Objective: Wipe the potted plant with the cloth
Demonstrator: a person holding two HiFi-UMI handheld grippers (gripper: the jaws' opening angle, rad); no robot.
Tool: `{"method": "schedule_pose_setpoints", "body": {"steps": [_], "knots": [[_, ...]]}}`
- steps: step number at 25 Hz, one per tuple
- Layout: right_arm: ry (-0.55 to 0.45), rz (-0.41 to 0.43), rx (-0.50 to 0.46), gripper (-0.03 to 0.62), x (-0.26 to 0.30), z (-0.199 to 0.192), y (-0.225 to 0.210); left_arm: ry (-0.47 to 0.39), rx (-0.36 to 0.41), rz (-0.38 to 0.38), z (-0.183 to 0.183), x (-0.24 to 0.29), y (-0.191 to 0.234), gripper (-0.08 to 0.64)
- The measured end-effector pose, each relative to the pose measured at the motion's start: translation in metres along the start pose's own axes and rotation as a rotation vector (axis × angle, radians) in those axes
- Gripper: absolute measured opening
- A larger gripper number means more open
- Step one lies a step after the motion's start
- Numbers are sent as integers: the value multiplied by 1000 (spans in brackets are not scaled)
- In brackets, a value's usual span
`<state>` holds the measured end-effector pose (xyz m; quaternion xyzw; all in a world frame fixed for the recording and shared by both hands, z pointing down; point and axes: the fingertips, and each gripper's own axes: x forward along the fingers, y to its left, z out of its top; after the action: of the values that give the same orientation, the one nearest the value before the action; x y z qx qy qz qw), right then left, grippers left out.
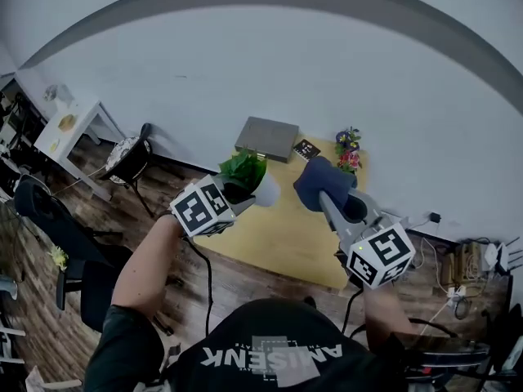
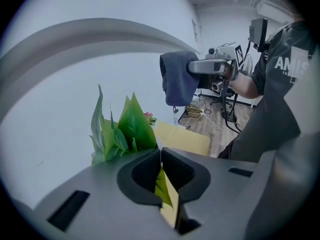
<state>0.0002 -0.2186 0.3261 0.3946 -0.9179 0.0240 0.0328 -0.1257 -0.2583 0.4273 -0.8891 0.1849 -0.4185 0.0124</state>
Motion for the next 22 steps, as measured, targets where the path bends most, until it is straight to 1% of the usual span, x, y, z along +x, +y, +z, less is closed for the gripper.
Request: {"method": "schedule_pose_setpoints", "body": {"steps": [4,8,9,12,15,22], "knots": [[0,18,17,37,12,-1,4,-15,-16,-4,10,-3,2,15],[23,69,30,37,27,-10,16,-54,-52,-63,28,-7,-1,15],[26,80,30,37,30,-10,19,-62,-58,-68,33,-8,-1,15],[32,115,21,37,39,-9,29,-77,-75,-59,47,-13,2,15],[42,143,9,37,48,-9,40,-87,-93,-66,59,-17,0,14],[66,159,-14,37,52,-14,56,-84,-89,-77,68,-23,-24,14]]}}
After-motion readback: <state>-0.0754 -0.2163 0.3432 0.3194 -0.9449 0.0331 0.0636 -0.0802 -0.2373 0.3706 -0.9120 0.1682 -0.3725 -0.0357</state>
